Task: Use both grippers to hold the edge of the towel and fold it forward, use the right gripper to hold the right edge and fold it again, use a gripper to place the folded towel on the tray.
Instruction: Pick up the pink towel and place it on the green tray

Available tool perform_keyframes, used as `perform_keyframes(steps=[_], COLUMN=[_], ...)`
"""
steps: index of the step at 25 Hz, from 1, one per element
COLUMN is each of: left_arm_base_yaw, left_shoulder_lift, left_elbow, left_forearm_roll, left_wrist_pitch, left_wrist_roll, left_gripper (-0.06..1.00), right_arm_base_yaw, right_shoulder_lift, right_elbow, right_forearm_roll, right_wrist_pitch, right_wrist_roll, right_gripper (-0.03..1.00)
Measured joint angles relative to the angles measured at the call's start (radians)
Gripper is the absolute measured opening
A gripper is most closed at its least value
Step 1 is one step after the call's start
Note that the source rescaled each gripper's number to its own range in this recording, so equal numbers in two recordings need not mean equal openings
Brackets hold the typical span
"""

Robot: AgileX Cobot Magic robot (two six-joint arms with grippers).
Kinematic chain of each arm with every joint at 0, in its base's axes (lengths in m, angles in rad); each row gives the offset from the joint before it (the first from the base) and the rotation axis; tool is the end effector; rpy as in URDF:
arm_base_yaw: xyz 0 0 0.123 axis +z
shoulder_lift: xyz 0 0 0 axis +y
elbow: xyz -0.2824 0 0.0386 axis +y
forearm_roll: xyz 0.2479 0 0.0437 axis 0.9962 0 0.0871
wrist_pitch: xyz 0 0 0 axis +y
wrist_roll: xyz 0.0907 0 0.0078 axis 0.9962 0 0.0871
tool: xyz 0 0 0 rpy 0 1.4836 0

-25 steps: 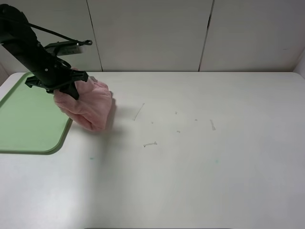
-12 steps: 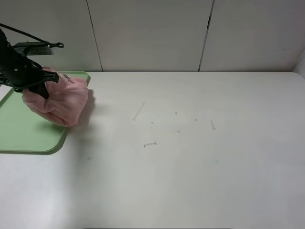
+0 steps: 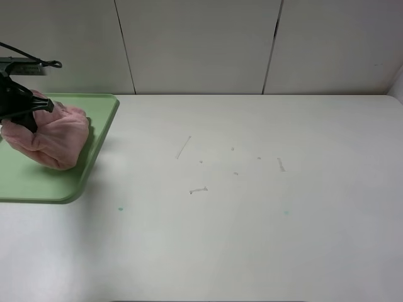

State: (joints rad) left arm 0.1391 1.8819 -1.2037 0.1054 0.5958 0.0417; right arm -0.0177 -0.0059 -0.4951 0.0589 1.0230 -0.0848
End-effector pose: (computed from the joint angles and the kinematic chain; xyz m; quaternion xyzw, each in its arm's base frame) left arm 0.3734 0.0577 0.1743 -0.0106 0.9809 0.0544 0.1864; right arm -0.0037 0.0046 0.2790 -0.0289 0.8421 0.0019 0.5385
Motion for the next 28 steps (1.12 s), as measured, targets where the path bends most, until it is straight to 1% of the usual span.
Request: perform_keyframes(steps=[7, 8, 9, 10, 11, 12, 13, 14, 15, 18, 28], left_arm_base_yaw=[0.0, 0.0, 0.0, 0.0, 0.0, 0.0, 0.0, 0.0, 0.0, 0.0, 0.0], left_shoulder_lift=[0.0, 0.0, 0.0, 0.0, 0.0, 0.0, 0.0, 0.0, 0.0, 0.0, -0.007], left_elbow=[0.0, 0.0, 0.0, 0.0, 0.0, 0.0, 0.0, 0.0, 0.0, 0.0, 0.0], left_forearm_roll=[0.0, 0.0, 0.001, 0.003, 0.003, 0.003, 0.002, 0.003, 0.005, 0.016, 0.018], left_wrist_pitch=[0.0, 0.001, 0.001, 0.001, 0.001, 0.001, 0.001, 0.001, 0.002, 0.02, 0.131], left_wrist_roll=[0.0, 0.0, 0.001, 0.001, 0.002, 0.002, 0.002, 0.003, 0.008, 0.016, 0.019], left_gripper=[0.17, 0.19, 0.26, 0.41, 0.59, 0.73, 0.83, 0.9, 0.93, 0.98, 1.0], right_arm_base_yaw=[0.0, 0.0, 0.0, 0.0, 0.0, 0.0, 0.0, 0.0, 0.0, 0.0, 0.0], right_shoulder_lift=[0.0, 0.0, 0.0, 0.0, 0.0, 0.0, 0.0, 0.0, 0.0, 0.0, 0.0], right_elbow=[0.0, 0.0, 0.0, 0.0, 0.0, 0.0, 0.0, 0.0, 0.0, 0.0, 0.0], right_forearm_roll=[0.0, 0.0, 0.0, 0.0, 0.0, 0.0, 0.0, 0.0, 0.0, 0.0, 0.0], right_wrist_pitch=[0.0, 0.0, 0.0, 0.0, 0.0, 0.0, 0.0, 0.0, 0.0, 0.0, 0.0], right_wrist_roll=[0.0, 0.0, 0.0, 0.0, 0.0, 0.0, 0.0, 0.0, 0.0, 0.0, 0.0], right_gripper=[1.0, 1.0, 1.0, 1.0, 1.0, 1.0, 1.0, 1.0, 1.0, 1.0, 1.0])
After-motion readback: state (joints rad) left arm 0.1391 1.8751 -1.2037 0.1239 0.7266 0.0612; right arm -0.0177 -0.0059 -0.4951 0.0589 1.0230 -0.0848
